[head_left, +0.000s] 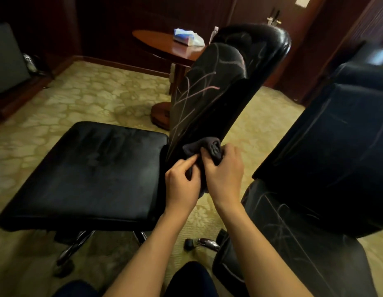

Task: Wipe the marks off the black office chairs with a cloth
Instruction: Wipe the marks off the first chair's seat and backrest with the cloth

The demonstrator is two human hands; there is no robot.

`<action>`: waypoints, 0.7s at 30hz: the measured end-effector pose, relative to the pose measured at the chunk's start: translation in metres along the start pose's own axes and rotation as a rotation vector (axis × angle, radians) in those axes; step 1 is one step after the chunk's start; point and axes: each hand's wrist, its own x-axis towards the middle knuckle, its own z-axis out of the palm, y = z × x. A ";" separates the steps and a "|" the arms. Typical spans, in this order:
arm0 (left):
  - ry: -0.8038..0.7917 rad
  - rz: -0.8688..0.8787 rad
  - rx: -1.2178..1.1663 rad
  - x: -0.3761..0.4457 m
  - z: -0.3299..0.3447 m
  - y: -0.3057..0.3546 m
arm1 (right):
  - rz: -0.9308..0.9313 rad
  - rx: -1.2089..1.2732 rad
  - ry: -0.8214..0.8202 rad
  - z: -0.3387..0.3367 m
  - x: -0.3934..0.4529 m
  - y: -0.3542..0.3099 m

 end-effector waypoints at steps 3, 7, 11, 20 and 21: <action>-0.032 -0.020 -0.002 -0.002 -0.001 0.001 | 0.012 -0.036 -0.034 -0.001 0.001 0.002; 0.003 0.122 -0.039 0.012 0.007 0.019 | -0.109 0.082 0.165 -0.014 0.022 -0.009; 0.047 0.163 -0.048 0.020 0.023 0.029 | -0.101 0.198 0.121 -0.017 0.047 -0.008; 0.105 0.122 -0.044 0.015 0.033 -0.004 | -0.208 0.302 0.163 0.009 0.031 0.016; 0.095 0.106 -0.045 0.012 0.033 -0.011 | -0.207 0.297 0.158 0.013 0.027 0.020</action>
